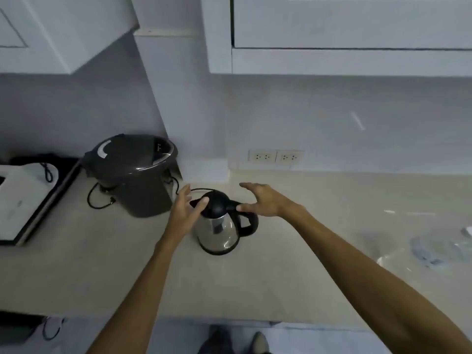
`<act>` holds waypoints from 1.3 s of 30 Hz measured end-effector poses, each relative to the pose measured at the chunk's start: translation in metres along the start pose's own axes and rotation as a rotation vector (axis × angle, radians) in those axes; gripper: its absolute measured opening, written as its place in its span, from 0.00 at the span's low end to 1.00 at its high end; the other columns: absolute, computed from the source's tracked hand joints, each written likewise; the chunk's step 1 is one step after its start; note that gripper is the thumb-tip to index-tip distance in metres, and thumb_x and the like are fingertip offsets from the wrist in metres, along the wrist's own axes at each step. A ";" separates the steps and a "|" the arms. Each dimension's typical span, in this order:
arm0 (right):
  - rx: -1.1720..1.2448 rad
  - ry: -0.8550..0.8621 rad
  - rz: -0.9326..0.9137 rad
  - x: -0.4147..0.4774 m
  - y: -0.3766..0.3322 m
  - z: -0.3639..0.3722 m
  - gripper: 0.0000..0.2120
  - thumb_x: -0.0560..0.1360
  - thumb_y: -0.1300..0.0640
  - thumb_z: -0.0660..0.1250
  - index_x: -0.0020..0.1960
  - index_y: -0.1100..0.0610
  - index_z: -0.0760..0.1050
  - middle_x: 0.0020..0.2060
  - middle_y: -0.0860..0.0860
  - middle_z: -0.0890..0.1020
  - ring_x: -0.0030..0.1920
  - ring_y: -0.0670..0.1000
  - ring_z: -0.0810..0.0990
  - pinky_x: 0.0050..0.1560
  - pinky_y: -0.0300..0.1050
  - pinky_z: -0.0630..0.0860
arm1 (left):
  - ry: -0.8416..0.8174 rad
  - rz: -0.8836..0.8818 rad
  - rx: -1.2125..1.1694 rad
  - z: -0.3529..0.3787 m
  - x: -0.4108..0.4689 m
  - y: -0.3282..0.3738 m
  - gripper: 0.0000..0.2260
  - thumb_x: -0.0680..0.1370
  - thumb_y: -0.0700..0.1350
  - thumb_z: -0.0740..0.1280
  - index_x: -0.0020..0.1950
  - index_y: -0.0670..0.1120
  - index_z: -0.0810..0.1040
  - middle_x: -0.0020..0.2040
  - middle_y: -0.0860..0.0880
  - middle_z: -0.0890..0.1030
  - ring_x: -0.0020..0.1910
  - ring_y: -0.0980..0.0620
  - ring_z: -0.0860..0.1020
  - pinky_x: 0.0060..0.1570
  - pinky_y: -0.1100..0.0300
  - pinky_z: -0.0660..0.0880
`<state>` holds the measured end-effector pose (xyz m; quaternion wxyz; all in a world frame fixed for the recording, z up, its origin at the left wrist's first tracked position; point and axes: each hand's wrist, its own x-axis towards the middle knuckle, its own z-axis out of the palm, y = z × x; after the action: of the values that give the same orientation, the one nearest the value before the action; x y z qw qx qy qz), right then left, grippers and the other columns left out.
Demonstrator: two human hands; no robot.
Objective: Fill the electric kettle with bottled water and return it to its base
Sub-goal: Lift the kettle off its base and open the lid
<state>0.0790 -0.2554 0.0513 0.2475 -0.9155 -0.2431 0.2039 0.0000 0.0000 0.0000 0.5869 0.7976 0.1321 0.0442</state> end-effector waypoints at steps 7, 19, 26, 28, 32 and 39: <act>0.098 0.028 0.063 0.010 -0.004 0.044 0.35 0.77 0.49 0.74 0.79 0.59 0.66 0.72 0.58 0.77 0.72 0.59 0.74 0.71 0.48 0.69 | 0.025 -0.126 -0.086 0.002 -0.005 -0.046 0.58 0.65 0.67 0.79 0.87 0.50 0.54 0.86 0.50 0.61 0.83 0.53 0.62 0.75 0.59 0.61; 0.402 0.382 0.078 0.012 0.004 0.101 0.22 0.77 0.55 0.75 0.69 0.58 0.77 0.59 0.54 0.83 0.59 0.53 0.80 0.62 0.40 0.74 | -0.221 -0.108 -0.129 0.016 0.008 -0.096 0.44 0.64 0.55 0.83 0.77 0.54 0.69 0.67 0.60 0.81 0.67 0.60 0.79 0.66 0.60 0.76; 0.424 0.465 0.082 0.010 -0.002 0.105 0.19 0.78 0.57 0.74 0.67 0.59 0.78 0.58 0.52 0.83 0.58 0.56 0.79 0.62 0.47 0.75 | -0.204 -0.077 -0.140 0.020 0.009 -0.092 0.45 0.64 0.57 0.82 0.78 0.54 0.69 0.70 0.53 0.80 0.69 0.53 0.79 0.69 0.52 0.77; 0.426 0.481 0.088 0.008 -0.003 0.104 0.19 0.78 0.57 0.74 0.67 0.59 0.77 0.57 0.52 0.83 0.58 0.56 0.79 0.62 0.48 0.75 | -0.198 -0.065 -0.136 0.020 0.010 -0.089 0.44 0.64 0.58 0.82 0.78 0.57 0.69 0.71 0.55 0.79 0.71 0.54 0.77 0.70 0.53 0.76; 0.434 0.511 0.083 0.003 -0.004 0.094 0.20 0.78 0.56 0.74 0.68 0.56 0.77 0.55 0.50 0.81 0.58 0.53 0.79 0.61 0.35 0.72 | -0.207 -0.032 -0.130 0.020 0.013 -0.082 0.46 0.64 0.60 0.83 0.78 0.56 0.68 0.72 0.55 0.78 0.71 0.56 0.77 0.70 0.53 0.75; 0.466 0.569 0.089 -0.027 0.005 0.076 0.21 0.77 0.58 0.74 0.70 0.56 0.77 0.55 0.54 0.80 0.58 0.54 0.80 0.63 0.41 0.74 | -0.234 -0.004 -0.136 0.041 0.007 -0.064 0.46 0.62 0.61 0.83 0.76 0.55 0.70 0.69 0.57 0.81 0.68 0.58 0.79 0.69 0.53 0.77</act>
<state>0.0212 -0.2467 -0.0051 0.4978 -0.8643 -0.0718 0.0017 0.0061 -0.0189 -0.0736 0.6513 0.7553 0.0610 -0.0416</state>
